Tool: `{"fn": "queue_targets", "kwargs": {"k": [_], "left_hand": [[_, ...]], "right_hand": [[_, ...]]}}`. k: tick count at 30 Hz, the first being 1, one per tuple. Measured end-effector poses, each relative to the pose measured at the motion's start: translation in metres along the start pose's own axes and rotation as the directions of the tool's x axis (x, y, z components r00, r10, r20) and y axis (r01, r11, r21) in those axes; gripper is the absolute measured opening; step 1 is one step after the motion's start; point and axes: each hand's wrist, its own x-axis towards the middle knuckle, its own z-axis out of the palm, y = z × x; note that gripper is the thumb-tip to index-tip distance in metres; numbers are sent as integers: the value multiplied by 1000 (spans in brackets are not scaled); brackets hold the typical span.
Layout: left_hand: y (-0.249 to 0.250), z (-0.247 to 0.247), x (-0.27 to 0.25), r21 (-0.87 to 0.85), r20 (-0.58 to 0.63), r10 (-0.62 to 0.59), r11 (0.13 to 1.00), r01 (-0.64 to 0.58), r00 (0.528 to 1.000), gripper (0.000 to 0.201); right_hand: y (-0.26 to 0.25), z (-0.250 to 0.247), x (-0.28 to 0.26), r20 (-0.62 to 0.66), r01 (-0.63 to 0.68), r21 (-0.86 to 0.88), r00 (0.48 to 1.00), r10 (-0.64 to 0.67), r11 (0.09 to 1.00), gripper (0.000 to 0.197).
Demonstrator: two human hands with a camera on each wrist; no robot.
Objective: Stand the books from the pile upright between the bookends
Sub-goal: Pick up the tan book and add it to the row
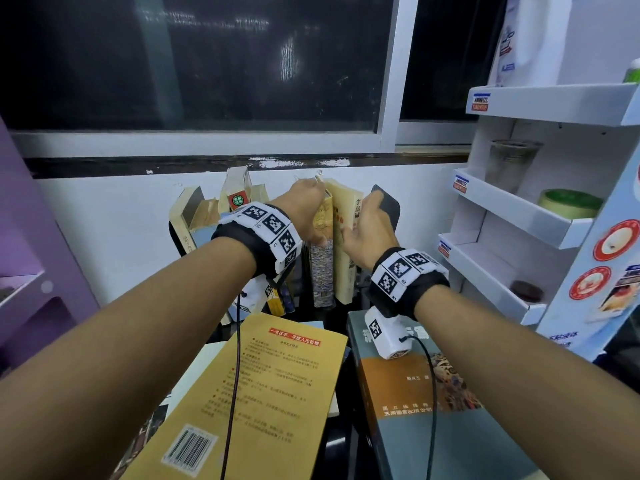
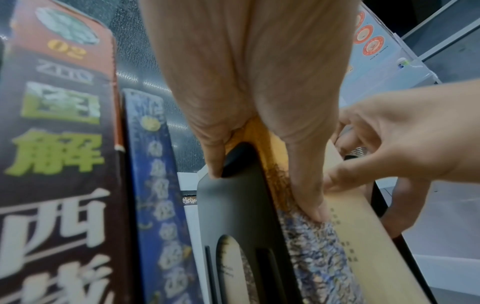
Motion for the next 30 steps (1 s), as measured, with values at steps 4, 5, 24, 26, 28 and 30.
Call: {"fn": "queue_targets", "kwargs": {"k": [4, 5, 24, 26, 28, 30], "left_hand": [[1, -1, -1, -24, -6, -7, 1000, 7, 1000, 90], [1, -1, -2, -27, -7, -10, 1000, 10, 1000, 90], [-2, -1, -3, -16, -2, -21, 1000, 21, 1000, 84], [-2, 0, -3, -18, 0, -19, 1000, 19, 1000, 85], [-1, 0, -3, -21, 2, -19, 1000, 19, 1000, 86], [-1, 0, -2, -23, 3, -17, 1000, 17, 1000, 87]], "right_hand": [[-4, 3, -1, 60, 44, 13, 997, -45, 999, 38], [-4, 2, -1, 80, 56, 13, 995, -57, 998, 38], [15, -19, -4, 365, 267, 81, 889, -278, 960, 102], [14, -18, -2, 355, 276, 64, 892, -280, 959, 102], [14, -18, 0, 350, 277, 64, 894, -281, 959, 103], [14, -16, 1, 348, 275, 62, 895, -279, 959, 103]]}}
